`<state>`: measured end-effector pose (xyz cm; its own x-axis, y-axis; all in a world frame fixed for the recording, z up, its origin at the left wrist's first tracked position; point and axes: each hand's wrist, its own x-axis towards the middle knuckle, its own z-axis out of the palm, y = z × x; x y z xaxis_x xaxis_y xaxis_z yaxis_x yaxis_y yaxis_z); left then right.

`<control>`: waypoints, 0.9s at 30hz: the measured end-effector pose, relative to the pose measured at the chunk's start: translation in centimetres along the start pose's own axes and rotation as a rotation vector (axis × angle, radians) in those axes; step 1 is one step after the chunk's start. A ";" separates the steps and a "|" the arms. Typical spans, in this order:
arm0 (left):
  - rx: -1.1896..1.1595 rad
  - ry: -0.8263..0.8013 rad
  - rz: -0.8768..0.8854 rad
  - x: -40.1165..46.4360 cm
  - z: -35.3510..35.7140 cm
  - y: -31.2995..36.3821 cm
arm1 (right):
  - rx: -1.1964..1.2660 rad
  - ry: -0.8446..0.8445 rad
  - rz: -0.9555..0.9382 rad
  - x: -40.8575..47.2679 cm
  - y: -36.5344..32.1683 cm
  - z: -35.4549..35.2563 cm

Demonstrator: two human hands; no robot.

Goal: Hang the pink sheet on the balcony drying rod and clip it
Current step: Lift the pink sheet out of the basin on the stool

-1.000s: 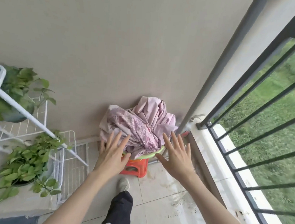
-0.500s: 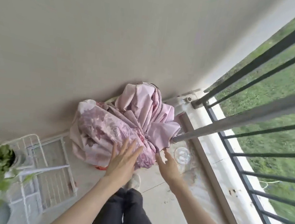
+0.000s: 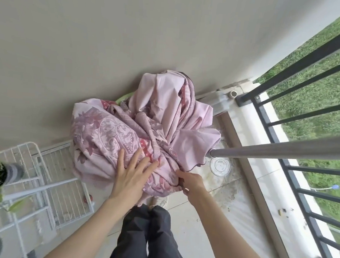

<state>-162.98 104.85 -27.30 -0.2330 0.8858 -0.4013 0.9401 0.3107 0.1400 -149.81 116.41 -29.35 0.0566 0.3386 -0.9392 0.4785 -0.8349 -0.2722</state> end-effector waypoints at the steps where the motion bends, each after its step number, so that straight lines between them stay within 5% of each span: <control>1: -0.014 0.045 -0.036 0.0 -0.3 -0.5 | 0.035 -0.004 -0.009 -0.3 -0.5 0.0; 6: -0.150 0.148 -0.052 0.7 -3.8 -2.4 | 0.180 -0.143 -0.080 -3.4 -5.0 0.0; 11: -0.592 0.220 -0.333 2.3 -8.7 -4.2 | 0.314 -0.391 -0.325 -6.7 -9.5 0.5; 15: -0.817 0.281 -0.489 3.9 -9.7 -5.2 | 0.111 -0.102 -0.471 -7.2 -8.3 0.0; 18: -0.824 0.281 -0.537 4.4 -9.9 -5.1 | 0.052 -0.051 -0.340 -7.1 -5.5 0.2; 24: -0.870 0.163 -0.490 4.2 -9.6 -5.3 | 0.050 -0.349 -0.105 -6.9 -5.0 1.7; 27: -0.934 0.110 -0.476 3.7 -9.7 -6.0 | 0.289 -0.476 0.122 -7.6 -6.2 2.6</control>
<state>-171.95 109.63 -20.87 -0.5932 0.6146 -0.5200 0.1914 0.7350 0.6505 -155.51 117.84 -21.05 -0.3367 0.0551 -0.9400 0.2305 -0.9631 -0.1390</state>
